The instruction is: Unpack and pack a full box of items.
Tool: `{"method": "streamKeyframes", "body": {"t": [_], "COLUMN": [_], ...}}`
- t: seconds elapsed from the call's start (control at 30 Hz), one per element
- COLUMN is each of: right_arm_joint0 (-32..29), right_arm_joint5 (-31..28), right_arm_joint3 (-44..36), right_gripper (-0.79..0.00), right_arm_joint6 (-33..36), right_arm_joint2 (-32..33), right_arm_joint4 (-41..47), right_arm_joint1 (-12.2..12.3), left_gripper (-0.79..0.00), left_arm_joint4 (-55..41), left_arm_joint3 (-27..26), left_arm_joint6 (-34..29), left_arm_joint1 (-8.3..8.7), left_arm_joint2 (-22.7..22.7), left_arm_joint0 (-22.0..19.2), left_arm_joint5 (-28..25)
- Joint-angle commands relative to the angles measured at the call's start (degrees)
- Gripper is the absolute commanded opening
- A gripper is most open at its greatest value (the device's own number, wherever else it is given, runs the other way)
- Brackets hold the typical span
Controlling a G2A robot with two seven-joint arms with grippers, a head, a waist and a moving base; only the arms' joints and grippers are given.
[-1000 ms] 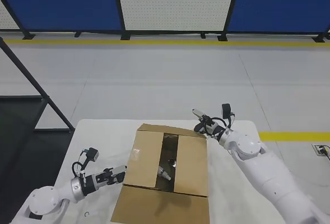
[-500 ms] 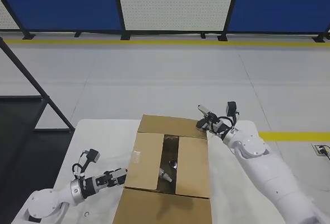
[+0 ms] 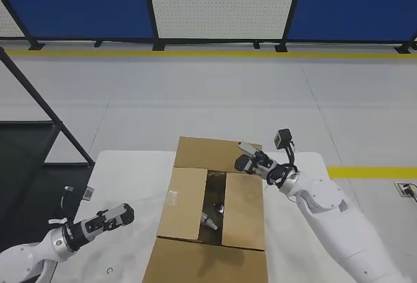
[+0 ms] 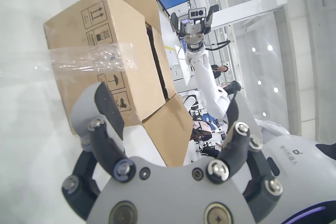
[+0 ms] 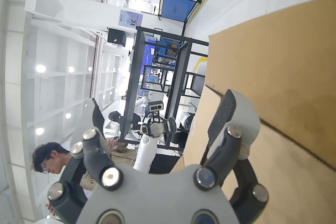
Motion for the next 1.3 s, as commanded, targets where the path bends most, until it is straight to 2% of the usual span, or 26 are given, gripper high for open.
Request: {"method": "streamKeyframes", "body": {"t": [0.0,0.37,0.43,0.6,0.87,1.13,1.27], "right_arm_joint0": [-0.02,-0.47,-1.38,-0.32,4.1,3.74,3.82], "right_arm_joint5": [-0.03,-0.21,0.03,3.58,10.02,10.12,12.35], "right_arm_joint3": [-0.16,-0.95,-2.34,-3.35,0.14,-0.32,-1.44], "right_gripper": [0.0,0.0,0.0,0.0,0.0,0.0,0.0], "right_arm_joint6": [-0.04,0.23,0.92,5.27,11.2,10.89,11.58], "right_arm_joint2": [0.09,-0.08,-0.46,-3.62,-10.07,-10.32,-11.77], "right_arm_joint4": [-0.01,0.23,0.13,-1.63,-4.75,-5.2,-6.92], "right_arm_joint1": [0.03,-0.03,-0.16,-1.05,-3.26,-3.3,-3.86], "left_gripper": [0.0,0.0,0.0,0.0,0.0,0.0,0.0], "left_arm_joint4": [0.09,0.09,0.07,-1.25,-1.99,-1.99,-1.98], "left_arm_joint3": [0.04,0.04,-0.52,-0.41,-1.41,-1.41,-2.98], "left_arm_joint6": [0.1,0.1,1.72,4.03,6.75,6.75,8.16], "left_arm_joint1": [-0.01,-0.01,-0.06,0.19,0.77,0.77,0.64], "left_arm_joint2": [0.07,0.07,-0.08,-3.43,-10.61,-10.61,-10.2], "left_arm_joint0": [-0.04,-0.04,0.54,2.91,8.54,8.54,8.99], "left_arm_joint5": [0.0,0.0,0.48,-0.07,-0.48,-0.48,0.41]}}
